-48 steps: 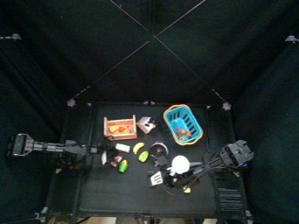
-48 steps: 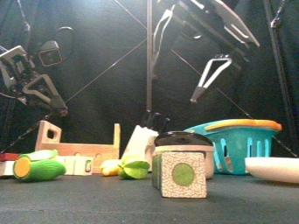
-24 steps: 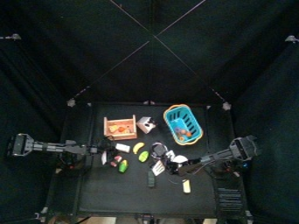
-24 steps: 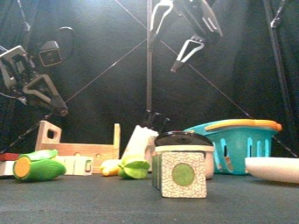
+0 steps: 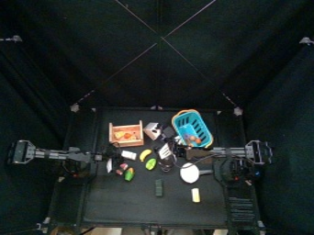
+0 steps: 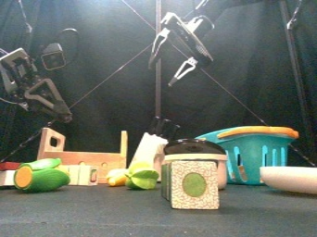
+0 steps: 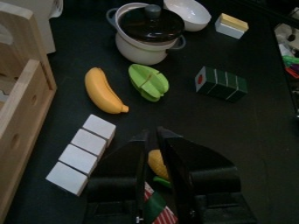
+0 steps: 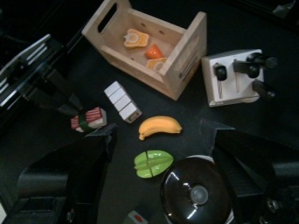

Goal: Grab cleaver handle

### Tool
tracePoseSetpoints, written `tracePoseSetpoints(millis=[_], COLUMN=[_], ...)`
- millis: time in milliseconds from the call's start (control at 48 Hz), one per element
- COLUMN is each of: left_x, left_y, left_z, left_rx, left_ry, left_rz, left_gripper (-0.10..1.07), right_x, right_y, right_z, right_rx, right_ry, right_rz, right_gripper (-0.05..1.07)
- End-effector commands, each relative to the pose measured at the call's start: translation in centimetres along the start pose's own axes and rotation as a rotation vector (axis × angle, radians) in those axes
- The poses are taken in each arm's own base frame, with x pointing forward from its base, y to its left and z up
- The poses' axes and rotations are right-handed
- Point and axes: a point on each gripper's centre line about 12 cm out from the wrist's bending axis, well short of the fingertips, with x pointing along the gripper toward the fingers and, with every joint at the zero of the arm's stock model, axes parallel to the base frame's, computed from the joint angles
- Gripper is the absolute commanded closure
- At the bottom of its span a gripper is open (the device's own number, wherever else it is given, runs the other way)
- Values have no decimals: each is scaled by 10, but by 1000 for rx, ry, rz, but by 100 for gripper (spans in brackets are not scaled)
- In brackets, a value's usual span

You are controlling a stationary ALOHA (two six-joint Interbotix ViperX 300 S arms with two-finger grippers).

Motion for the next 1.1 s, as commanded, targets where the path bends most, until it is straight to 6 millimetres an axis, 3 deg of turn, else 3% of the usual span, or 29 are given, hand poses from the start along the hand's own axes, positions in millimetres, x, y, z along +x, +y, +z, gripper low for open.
tracePoseSetpoints(millis=[0, 312, 438, 625, 875, 1083], left_x=[1, 1, 1, 0, 0, 1], left_y=[-2, -2, -2, -2, -1, -1], left_z=[8, 8, 7, 5, 5, 4], left_rx=[0, 0, 0, 0, 0, -1], left_ry=[-25, -25, -23, -19, -17, -15], left_rz=[-8, -8, -7, -6, -6, -4], left_gripper=[37, 37, 37, 37, 37, 37], right_x=[-2, 21, 37, 53, 63, 70], right_y=[-2, -5, -5, -24, -43, -44], right_z=[17, 39, 41, 45, 48, 42], right_rx=[21, -32, -81, -110, -147, -175], right_ry=[-21, 30, 72, 123, 118, 128], right_rz=[17, 1, -11, -55, -108, -124], right_gripper=[-1, -1, -1, -1, -1, -1])
